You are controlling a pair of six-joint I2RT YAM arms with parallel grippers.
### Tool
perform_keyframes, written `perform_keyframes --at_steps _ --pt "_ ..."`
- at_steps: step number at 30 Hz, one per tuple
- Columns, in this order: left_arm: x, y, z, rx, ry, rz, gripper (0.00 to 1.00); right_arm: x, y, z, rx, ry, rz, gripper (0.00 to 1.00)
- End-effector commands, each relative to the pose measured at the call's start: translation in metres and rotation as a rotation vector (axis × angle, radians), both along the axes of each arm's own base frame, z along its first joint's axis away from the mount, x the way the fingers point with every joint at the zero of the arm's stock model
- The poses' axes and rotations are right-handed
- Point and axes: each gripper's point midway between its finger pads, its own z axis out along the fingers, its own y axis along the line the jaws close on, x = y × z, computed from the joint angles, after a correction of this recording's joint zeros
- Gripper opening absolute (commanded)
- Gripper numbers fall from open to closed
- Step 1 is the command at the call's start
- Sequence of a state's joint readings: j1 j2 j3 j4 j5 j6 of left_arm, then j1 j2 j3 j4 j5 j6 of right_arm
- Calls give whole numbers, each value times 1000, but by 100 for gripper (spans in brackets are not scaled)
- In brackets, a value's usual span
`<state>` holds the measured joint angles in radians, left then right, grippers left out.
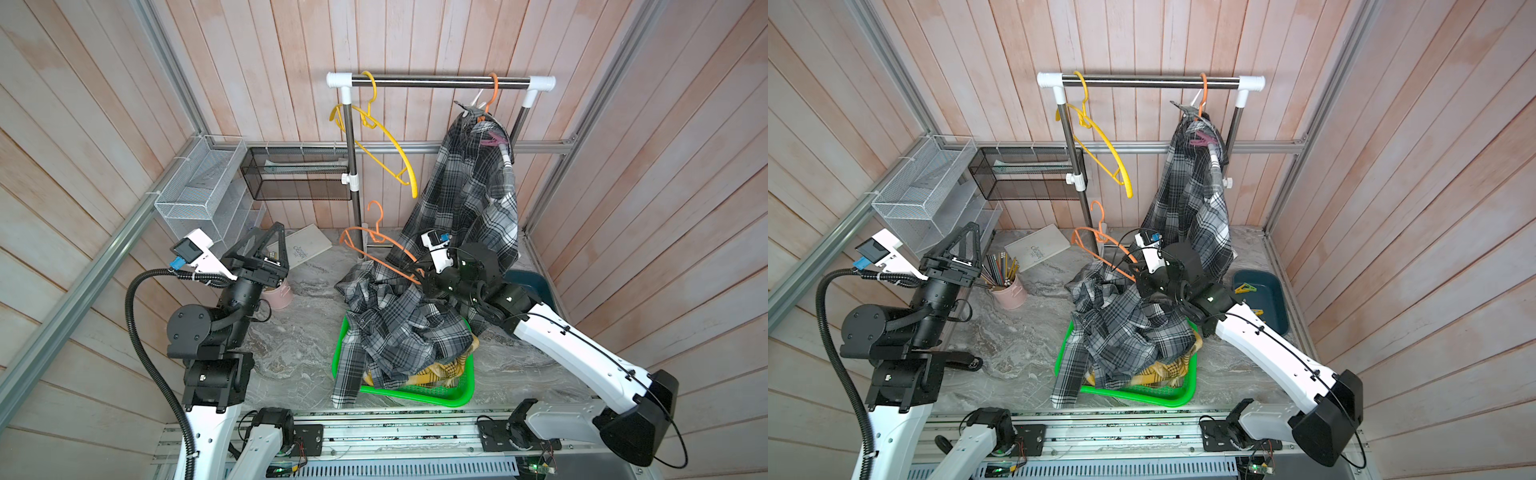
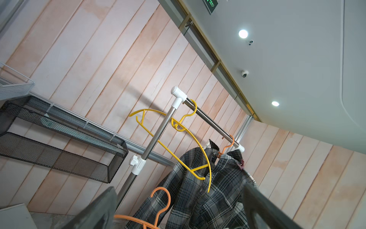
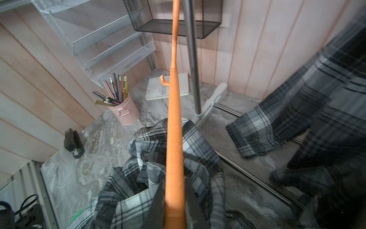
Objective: Remove the clothespins securing long-sleeve shirts to the hanger
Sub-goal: Place the hanger on the clothesline.
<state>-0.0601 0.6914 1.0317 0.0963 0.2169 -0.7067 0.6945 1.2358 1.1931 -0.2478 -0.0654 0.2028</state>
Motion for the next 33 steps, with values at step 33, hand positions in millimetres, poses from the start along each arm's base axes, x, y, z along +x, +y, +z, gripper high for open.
perform_keyframes --at_steps 33 --pt "21 -2 -43 65 127 18 100 67 -54 205 21 -367 -342 0"
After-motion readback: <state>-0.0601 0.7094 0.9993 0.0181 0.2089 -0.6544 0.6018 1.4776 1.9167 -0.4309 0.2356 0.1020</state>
